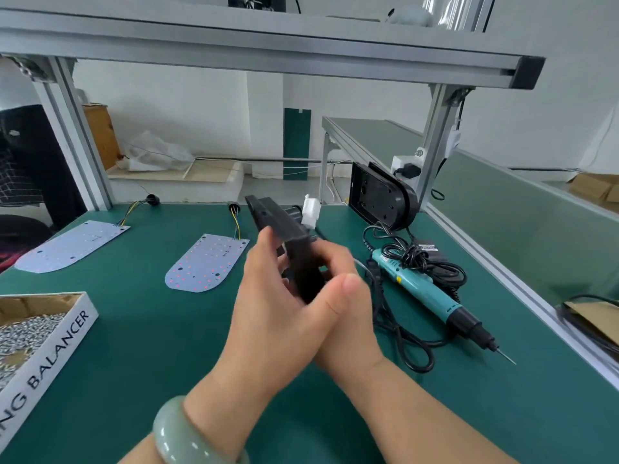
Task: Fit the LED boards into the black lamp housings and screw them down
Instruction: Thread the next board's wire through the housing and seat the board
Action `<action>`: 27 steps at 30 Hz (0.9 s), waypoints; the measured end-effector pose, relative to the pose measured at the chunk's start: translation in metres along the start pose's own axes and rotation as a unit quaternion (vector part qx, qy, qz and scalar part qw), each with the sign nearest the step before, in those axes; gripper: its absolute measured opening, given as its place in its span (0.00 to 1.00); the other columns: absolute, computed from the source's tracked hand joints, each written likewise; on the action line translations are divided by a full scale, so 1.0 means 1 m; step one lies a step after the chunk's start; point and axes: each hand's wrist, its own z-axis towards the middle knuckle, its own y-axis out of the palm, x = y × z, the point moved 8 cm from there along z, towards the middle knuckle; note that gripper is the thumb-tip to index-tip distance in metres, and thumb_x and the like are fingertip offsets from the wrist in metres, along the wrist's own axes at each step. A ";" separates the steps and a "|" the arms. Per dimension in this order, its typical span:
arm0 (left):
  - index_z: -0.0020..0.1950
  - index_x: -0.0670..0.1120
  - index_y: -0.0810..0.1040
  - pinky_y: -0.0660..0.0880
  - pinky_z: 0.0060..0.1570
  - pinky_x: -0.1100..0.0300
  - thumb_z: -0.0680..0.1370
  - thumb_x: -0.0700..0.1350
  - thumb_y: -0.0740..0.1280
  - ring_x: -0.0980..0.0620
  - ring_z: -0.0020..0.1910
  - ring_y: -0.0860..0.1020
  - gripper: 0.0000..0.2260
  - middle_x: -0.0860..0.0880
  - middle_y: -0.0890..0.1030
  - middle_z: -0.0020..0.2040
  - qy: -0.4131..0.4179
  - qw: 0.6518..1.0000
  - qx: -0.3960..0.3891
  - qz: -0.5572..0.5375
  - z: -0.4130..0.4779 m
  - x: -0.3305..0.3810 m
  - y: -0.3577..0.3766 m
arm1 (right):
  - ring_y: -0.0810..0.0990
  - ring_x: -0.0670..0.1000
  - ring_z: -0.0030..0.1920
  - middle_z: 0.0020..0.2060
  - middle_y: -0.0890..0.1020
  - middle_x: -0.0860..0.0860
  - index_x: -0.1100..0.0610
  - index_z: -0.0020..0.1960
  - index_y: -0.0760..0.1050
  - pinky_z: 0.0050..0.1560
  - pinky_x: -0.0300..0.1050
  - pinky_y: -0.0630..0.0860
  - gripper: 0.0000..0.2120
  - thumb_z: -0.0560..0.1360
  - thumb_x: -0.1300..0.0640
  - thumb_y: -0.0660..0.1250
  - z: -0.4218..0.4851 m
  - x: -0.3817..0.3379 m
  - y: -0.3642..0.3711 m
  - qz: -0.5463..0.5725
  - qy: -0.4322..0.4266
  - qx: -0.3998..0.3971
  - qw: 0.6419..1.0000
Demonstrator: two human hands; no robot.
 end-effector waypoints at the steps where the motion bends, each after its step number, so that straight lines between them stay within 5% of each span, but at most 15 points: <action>1: 0.53 0.55 0.74 0.73 0.41 0.74 0.64 0.59 0.71 0.65 0.45 0.80 0.20 0.60 0.82 0.46 -0.003 0.999 0.034 -0.011 0.002 0.000 -0.005 | 0.78 0.40 0.47 0.46 0.79 0.35 0.38 0.49 0.71 0.46 0.34 0.75 0.18 0.67 0.56 0.71 -0.001 -0.008 0.005 -0.028 -0.049 -0.030 0.998; 4: 0.41 0.54 0.75 0.69 0.31 0.77 0.71 0.45 0.72 0.69 0.33 0.77 0.07 0.66 0.80 0.34 -0.039 0.986 0.159 -0.003 0.008 -0.008 -0.036 | 0.73 0.40 0.52 0.53 0.73 0.29 0.41 0.56 0.67 0.51 0.27 0.68 0.24 0.63 0.47 0.72 -0.003 -0.008 0.016 -0.066 -0.085 -0.103 0.989; 6: 0.38 0.52 0.75 0.68 0.27 0.77 0.73 0.41 0.70 0.69 0.29 0.75 0.08 0.58 0.80 0.29 -0.065 0.984 0.164 0.015 0.011 -0.018 -0.044 | 0.73 0.39 0.49 0.49 0.74 0.28 0.40 0.56 0.68 0.51 0.27 0.68 0.24 0.64 0.50 0.73 -0.005 0.004 0.021 -0.051 -0.056 -0.136 0.988; 10: 0.38 0.54 0.74 0.66 0.27 0.77 0.73 0.40 0.70 0.68 0.29 0.72 0.10 0.54 0.77 0.33 -0.065 0.989 0.111 0.078 0.020 -0.021 -0.054 | 0.76 0.40 0.40 0.40 0.78 0.42 0.45 0.49 0.68 0.45 0.32 0.71 0.18 0.68 0.67 0.63 0.001 0.007 -0.012 -0.006 -0.036 0.036 0.999; 14: 0.40 0.53 0.76 0.66 0.27 0.74 0.73 0.41 0.70 0.60 0.28 0.70 0.07 0.47 0.78 0.34 -0.055 0.990 0.073 0.105 0.026 -0.027 -0.062 | 0.73 0.40 0.34 0.35 0.77 0.44 0.49 0.50 0.66 0.37 0.33 0.71 0.19 0.65 0.68 0.59 0.015 0.020 -0.056 0.134 0.024 0.163 0.977; 17: 0.41 0.51 0.77 0.67 0.27 0.72 0.73 0.40 0.70 0.58 0.28 0.68 0.06 0.41 0.78 0.36 -0.029 0.994 0.031 0.102 0.026 -0.023 -0.054 | 0.71 0.39 0.29 0.33 0.79 0.41 0.50 0.49 0.71 0.31 0.31 0.69 0.18 0.68 0.71 0.62 0.023 0.024 -0.058 0.102 0.058 0.125 0.985; 20: 0.41 0.54 0.77 0.69 0.30 0.73 0.73 0.38 0.69 0.59 0.31 0.71 0.10 0.47 0.79 0.40 -0.011 0.997 -0.006 0.077 0.023 -0.017 -0.046 | 0.69 0.40 0.28 0.43 0.80 0.43 0.50 0.44 0.72 0.27 0.32 0.67 0.16 0.69 0.71 0.61 0.022 0.030 -0.050 0.090 0.095 0.100 0.986; 22: 0.42 0.56 0.78 0.69 0.30 0.73 0.72 0.37 0.69 0.59 0.31 0.72 0.13 0.50 0.80 0.40 -0.004 0.997 -0.013 0.077 0.022 -0.015 -0.045 | 0.71 0.42 0.34 0.49 0.79 0.42 0.50 0.42 0.72 0.32 0.36 0.67 0.10 0.69 0.64 0.59 0.022 0.027 -0.042 0.076 0.086 0.069 0.991; 25: 0.43 0.57 0.78 0.69 0.31 0.75 0.72 0.35 0.70 0.61 0.31 0.74 0.15 0.53 0.81 0.38 0.004 0.997 -0.016 0.078 0.021 -0.011 -0.042 | 0.78 0.45 0.51 0.52 0.81 0.39 0.44 0.46 0.72 0.51 0.39 0.70 0.14 0.70 0.63 0.57 0.023 0.019 -0.025 0.049 0.057 -0.008 0.997; 27: 0.45 0.59 0.77 0.69 0.34 0.78 0.70 0.35 0.72 0.65 0.35 0.78 0.17 0.61 0.82 0.39 0.005 0.998 -0.018 0.058 0.019 -0.008 -0.038 | 0.77 0.38 0.43 0.40 0.79 0.34 0.40 0.50 0.72 0.47 0.30 0.70 0.17 0.76 0.63 0.61 0.021 0.019 -0.012 0.032 0.060 -0.080 0.994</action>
